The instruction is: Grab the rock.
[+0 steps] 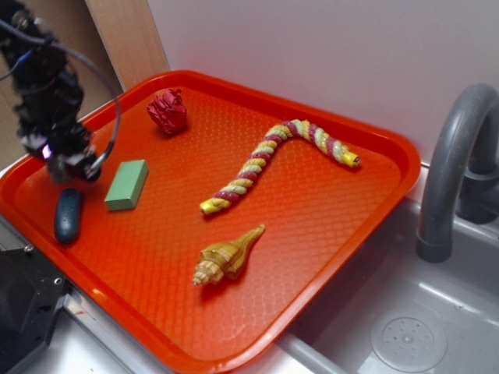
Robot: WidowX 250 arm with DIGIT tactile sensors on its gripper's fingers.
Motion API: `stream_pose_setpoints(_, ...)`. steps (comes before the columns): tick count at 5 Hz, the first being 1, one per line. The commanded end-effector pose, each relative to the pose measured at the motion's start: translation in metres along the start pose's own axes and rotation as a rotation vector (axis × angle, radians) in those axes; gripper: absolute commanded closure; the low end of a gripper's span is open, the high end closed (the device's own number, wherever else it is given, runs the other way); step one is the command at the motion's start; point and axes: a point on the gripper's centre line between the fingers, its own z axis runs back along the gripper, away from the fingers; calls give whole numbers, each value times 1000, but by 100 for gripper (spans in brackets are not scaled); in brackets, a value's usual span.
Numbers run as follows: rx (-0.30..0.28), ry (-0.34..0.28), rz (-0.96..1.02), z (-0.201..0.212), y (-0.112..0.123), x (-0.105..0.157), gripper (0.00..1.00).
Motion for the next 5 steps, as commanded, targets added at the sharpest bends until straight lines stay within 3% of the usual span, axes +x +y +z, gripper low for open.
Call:
stream_pose_setpoints(1,-66,-121,-47,116,-59,44,100)
stream_pose_setpoints(3,-145,-166,-124,184,-81,40,100)
stream_pose_setpoints(5,-199,-195,-271,216,-73,24,100)
